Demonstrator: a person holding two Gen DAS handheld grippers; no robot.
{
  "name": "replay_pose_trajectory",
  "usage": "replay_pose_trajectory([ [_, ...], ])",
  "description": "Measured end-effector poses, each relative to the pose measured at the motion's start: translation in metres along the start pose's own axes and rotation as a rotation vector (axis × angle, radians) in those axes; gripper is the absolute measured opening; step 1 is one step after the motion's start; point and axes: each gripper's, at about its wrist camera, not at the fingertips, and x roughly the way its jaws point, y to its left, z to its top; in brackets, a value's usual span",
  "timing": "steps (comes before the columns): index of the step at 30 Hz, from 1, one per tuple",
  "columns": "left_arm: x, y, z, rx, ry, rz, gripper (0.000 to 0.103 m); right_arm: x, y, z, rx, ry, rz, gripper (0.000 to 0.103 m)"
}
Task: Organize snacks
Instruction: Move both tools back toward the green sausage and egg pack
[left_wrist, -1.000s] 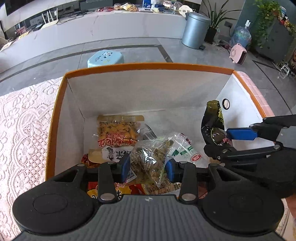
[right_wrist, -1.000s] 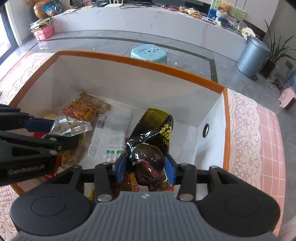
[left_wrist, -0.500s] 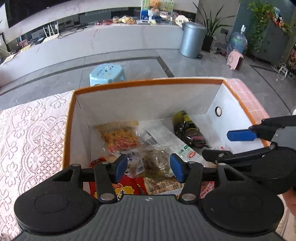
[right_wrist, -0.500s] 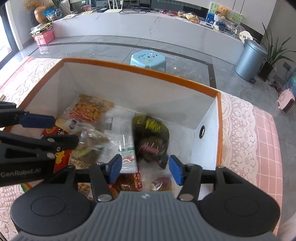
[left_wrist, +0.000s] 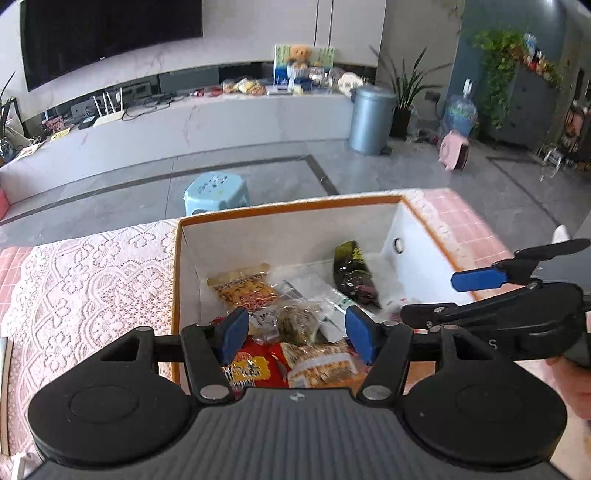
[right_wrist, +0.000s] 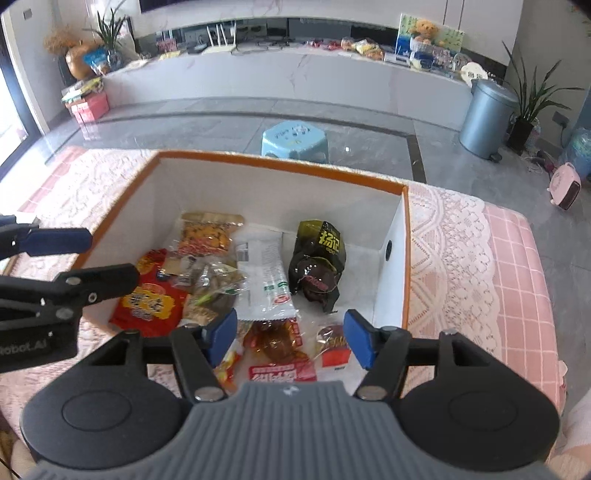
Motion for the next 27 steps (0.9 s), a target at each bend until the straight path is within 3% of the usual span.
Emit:
replay_pose_trajectory([
  [8, -0.054, 0.008, -0.039, -0.104, -0.11, -0.021, 0.075, -0.061, 0.012, -0.04, 0.049, -0.154, 0.016, 0.067],
  [14, -0.062, 0.013, -0.08, -0.159, -0.094, -0.053, 0.075, -0.09, 0.027, -0.091, 0.048, -0.277, 0.009, 0.072],
  [20, -0.048, 0.035, -0.12, -0.318, -0.054, -0.029, 0.075, -0.09, 0.043, -0.141, 0.097, -0.332, -0.012, 0.072],
  [27, -0.027, 0.053, -0.15, -0.469, -0.044, 0.004, 0.075, -0.056, 0.065, -0.182, 0.129, -0.336, -0.082, 0.077],
])
